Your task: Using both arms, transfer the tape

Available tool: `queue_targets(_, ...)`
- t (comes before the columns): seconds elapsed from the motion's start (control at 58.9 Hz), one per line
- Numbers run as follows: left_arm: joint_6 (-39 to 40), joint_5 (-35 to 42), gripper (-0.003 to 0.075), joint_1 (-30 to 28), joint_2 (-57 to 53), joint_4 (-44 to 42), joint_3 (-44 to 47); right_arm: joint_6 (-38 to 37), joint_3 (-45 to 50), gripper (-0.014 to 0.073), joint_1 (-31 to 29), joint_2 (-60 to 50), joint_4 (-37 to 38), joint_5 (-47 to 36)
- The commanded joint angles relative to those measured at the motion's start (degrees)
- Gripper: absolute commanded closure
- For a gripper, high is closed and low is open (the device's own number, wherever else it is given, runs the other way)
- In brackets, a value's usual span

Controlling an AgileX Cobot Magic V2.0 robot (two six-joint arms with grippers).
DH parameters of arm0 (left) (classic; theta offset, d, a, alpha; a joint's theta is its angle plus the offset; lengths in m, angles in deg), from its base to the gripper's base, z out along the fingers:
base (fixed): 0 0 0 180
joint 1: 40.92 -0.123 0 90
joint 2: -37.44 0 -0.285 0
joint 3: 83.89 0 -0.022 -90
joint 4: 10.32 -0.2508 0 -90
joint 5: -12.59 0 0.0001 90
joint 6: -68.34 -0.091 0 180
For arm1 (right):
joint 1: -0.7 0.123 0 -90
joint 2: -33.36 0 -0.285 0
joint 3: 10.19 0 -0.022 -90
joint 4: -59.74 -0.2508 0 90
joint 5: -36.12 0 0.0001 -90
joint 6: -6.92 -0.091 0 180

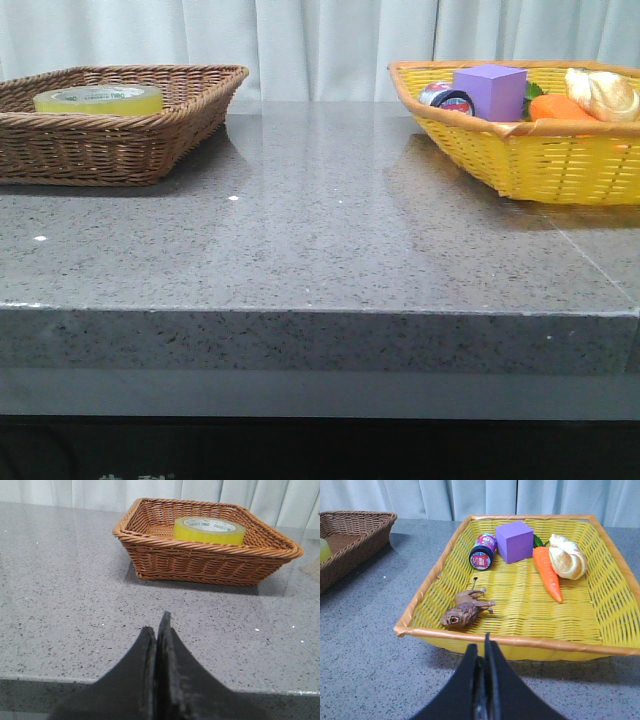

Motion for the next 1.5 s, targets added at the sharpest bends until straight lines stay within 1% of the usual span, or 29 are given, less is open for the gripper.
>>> queue_targets(0.0,0.42,4.99,0.074,-0.2,-1.08,0.58,2.28,0.69,-1.47,0.0652,-0.3,0.47,0.17,-4.33)
queue_targets(0.493,0.42,4.99,0.074,-0.2,-1.08,0.58,2.28,0.69,-1.47,0.0652,-0.3,0.47,0.67,-4.34)
queue_targets(0.578,0.42,4.99,0.074,-0.2,-1.08,0.58,2.28,0.69,-0.88,0.0652,-0.3,0.47,0.68,-5.51)
queue_targets(0.629,0.42,4.99,0.074,-0.2,-1.08,0.58,2.28,0.69,0.11,0.0652,-0.3,0.15,1.14,-7.6)
queue_targets(0.731,0.42,4.99,0.074,-0.2,-1.08,0.58,2.28,-1.02,4.14,0.0652,-0.3,-2.21,5.2,-12.99)
queue_targets(0.833,0.42,4.99,0.074,-0.2,-1.08,0.58,2.28,-2.49,10.34,0.0652,-0.3,-7.07,6.56,-16.95)
queue_targets(0.934,0.42,4.99,0.074,-0.2,-1.08,0.58,2.28,-2.62,16.63,0.0652,-0.35,-12.38,6.56,-18.15)
queue_targets(1.104,0.42,4.99,0.074,-0.2,-1.08,0.58,2.28,-6.89,25.5,0.0652,-0.75,-20.95,6.51,-17.65)
queue_targets(1.138,0.42,4.99,0.074,-0.2,-1.08,0.58,2.28,-7.52,26.22,0.0652,-0.91,-21.91,6.51,-17.48)
queue_targets(1.172,0.42,4.99,0.074,-0.2,-1.08,0.58,2.28,-8.02,26.04,0.0652,-1.14,-22.46,6.51,-15.64)
queue_targets(1.478,0.42,4.99,0.074,-0.2,-0.96,0.58,2.28,-7.86,26.04,0.0652,-2.04,-22.3,7.05,-16.64)
